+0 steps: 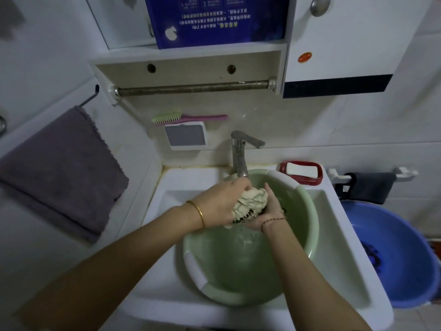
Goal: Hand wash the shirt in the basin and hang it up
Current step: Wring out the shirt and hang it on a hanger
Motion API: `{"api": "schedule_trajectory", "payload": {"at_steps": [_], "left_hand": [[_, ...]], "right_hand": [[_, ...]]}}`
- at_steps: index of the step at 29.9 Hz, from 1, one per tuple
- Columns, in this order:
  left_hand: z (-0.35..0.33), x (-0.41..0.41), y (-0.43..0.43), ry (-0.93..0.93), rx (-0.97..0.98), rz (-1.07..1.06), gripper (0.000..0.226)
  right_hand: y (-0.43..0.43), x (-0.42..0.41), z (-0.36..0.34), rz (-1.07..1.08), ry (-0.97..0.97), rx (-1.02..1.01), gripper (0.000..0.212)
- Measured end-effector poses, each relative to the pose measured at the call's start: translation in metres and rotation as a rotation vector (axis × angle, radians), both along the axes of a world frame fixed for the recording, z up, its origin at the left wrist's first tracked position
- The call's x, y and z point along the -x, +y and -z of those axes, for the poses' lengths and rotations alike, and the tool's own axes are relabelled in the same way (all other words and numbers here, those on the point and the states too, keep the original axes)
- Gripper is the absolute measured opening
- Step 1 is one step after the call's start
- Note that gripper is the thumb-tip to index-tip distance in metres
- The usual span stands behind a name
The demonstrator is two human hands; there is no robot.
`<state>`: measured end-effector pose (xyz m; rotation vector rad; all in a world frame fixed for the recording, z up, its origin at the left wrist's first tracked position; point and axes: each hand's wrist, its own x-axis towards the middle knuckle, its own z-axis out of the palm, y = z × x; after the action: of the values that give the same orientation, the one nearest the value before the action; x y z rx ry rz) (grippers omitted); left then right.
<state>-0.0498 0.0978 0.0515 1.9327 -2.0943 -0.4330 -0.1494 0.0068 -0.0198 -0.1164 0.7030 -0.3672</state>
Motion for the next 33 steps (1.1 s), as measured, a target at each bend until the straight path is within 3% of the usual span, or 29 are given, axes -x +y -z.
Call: {"api": "schedule_trajectory", "payload": {"at_steps": [3,10,13,15,18,20,22,24,27,33], "left_hand": [[-0.006,-0.014,-0.001,0.283,-0.137,-0.018,0.090],[-0.013,-0.044,-0.012,0.719,-0.380,-0.010,0.094],[0.002,-0.051,-0.009,1.058,-0.413,0.045,0.097],[0.015,-0.044,-0.008,1.187,-0.261,-0.086,0.092],[0.045,-0.015,-0.012,1.204,0.146,-0.487,0.068],[0.062,0.004,-0.015,1.368,0.259,-0.704,0.063],[0.071,0.016,-0.019,1.659,0.173,-0.800,0.079],[0.069,0.022,-0.018,1.900,-0.060,-0.858,0.087],[0.059,0.026,-0.018,1.875,-0.302,-0.922,0.059],[0.054,0.035,-0.026,1.844,-0.394,-0.938,0.067]], "right_hand": [[-0.002,0.006,-0.012,-0.078,0.028,-0.003,0.064],[-0.006,0.003,-0.029,-0.209,0.096,0.054,0.052],[-0.006,0.005,-0.027,-0.176,0.142,0.023,0.052],[-0.005,0.006,-0.028,-0.167,0.142,0.027,0.046],[0.000,0.006,-0.033,-0.098,0.196,0.031,0.040],[-0.001,0.000,-0.028,0.025,0.225,0.008,0.041],[0.001,-0.008,-0.020,0.096,0.318,0.057,0.042],[0.004,-0.010,-0.007,0.184,0.480,0.217,0.043],[0.015,-0.007,-0.005,0.230,0.628,0.495,0.046],[0.018,-0.015,-0.011,0.219,0.899,0.888,0.031]]}}
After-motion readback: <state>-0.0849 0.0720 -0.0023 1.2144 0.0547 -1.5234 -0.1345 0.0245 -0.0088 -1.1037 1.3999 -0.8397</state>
